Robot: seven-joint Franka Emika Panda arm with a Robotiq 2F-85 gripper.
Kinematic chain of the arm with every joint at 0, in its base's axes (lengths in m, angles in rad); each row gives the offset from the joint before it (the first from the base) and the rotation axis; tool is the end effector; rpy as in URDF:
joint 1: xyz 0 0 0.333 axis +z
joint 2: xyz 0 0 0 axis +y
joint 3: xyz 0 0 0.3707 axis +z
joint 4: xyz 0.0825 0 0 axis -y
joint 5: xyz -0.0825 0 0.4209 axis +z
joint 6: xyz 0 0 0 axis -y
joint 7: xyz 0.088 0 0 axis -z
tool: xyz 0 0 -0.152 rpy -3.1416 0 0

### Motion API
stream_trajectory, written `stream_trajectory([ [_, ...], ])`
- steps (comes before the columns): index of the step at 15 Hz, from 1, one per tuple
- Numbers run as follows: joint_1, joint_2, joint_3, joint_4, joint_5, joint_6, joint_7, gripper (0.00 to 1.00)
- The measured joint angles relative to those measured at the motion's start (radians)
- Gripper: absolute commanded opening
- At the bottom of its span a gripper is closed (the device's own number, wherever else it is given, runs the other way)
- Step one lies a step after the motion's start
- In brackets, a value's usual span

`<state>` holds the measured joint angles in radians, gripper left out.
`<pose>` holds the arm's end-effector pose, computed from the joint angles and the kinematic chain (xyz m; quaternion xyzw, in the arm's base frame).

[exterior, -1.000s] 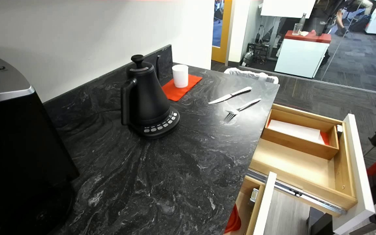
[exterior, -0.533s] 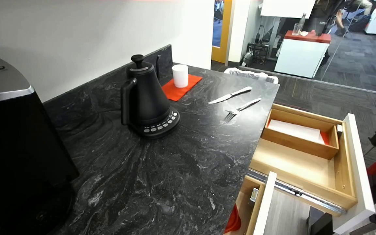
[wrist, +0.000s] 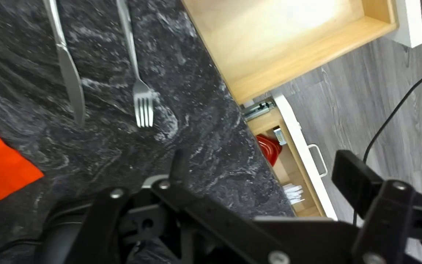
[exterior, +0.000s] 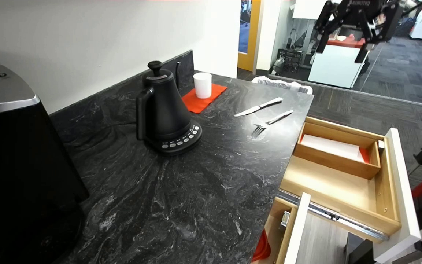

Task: Pick the fork and knife on the counter and put them in the drawer

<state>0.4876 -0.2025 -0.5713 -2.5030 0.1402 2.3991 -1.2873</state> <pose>0.4772 -0.0306 0.3368 -0.8453 -0.5234 -0.0889 0.0609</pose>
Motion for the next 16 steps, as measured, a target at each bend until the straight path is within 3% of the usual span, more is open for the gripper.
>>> stream_trajectory([
  [3,-0.058,0.002,0.243,-0.143,0.132,0.173,0.036,1.0],
  [5,-0.09,0.01,0.324,-0.165,0.149,0.19,0.04,1.0],
  [9,-0.138,0.011,0.327,-0.148,0.149,0.185,0.031,1.0],
  [16,-0.148,0.013,0.341,-0.148,0.149,0.185,0.031,1.0],
])
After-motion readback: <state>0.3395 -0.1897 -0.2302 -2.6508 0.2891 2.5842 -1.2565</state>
